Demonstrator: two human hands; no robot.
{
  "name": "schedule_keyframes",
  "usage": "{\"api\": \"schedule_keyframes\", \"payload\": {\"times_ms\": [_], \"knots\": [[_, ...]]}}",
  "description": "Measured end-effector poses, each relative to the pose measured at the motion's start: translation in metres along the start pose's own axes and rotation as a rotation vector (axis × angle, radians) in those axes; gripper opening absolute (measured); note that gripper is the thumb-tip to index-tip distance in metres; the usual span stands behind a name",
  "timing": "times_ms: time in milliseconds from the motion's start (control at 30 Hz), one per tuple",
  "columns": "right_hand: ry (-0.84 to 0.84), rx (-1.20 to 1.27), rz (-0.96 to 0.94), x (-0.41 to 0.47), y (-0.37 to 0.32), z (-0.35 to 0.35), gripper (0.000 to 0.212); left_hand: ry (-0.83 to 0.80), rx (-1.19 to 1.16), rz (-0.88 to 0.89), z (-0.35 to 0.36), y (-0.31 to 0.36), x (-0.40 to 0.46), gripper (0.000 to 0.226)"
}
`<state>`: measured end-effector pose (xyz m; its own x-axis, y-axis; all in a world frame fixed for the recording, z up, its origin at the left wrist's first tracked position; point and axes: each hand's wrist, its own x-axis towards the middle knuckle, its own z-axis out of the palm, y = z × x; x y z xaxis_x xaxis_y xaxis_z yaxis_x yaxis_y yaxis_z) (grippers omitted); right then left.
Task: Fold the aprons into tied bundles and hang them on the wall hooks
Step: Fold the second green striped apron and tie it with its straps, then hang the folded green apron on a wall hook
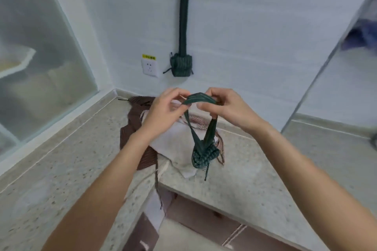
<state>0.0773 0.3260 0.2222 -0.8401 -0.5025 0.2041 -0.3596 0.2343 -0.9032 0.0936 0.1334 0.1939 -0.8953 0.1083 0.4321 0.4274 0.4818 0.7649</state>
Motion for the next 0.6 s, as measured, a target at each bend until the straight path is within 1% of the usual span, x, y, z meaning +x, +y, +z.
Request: {"api": "schedule_keyframes", "payload": {"times_ms": [33,133,200,300,333,400,433,500,600], "knots": [[0.022,-0.030,0.003,0.005,-0.006,-0.022,0.024,0.015,0.021,0.054,0.009,0.008,0.025,0.027],[0.073,-0.080,-0.001,0.024,-0.018,-0.061,0.019,0.040,0.029,0.129,0.025,0.020,0.076,0.022],[0.140,-0.108,-0.028,0.038,-0.024,-0.080,0.016,0.043,0.026,0.178,0.031,0.024,0.106,0.019],[0.256,-0.166,-0.046,0.063,-0.029,-0.109,0.013,0.058,-0.006,0.207,0.038,0.031,0.152,0.015],[0.284,-0.175,-0.041,0.071,-0.031,-0.118,0.013,0.078,-0.033,0.200,0.039,0.034,0.165,0.018],[0.330,-0.133,-0.026,0.085,-0.036,-0.133,0.012,0.097,-0.117,0.197,0.038,0.039,0.189,0.034],[0.346,-0.083,-0.026,0.091,-0.037,-0.139,0.012,0.084,-0.150,0.206,0.036,0.042,0.198,0.039],[0.362,0.011,-0.054,0.104,-0.041,-0.147,0.014,0.009,-0.203,0.219,0.034,0.048,0.214,0.036],[0.382,0.063,-0.127,0.124,-0.047,-0.154,0.025,-0.121,-0.333,0.200,0.031,0.053,0.235,0.011]]}}
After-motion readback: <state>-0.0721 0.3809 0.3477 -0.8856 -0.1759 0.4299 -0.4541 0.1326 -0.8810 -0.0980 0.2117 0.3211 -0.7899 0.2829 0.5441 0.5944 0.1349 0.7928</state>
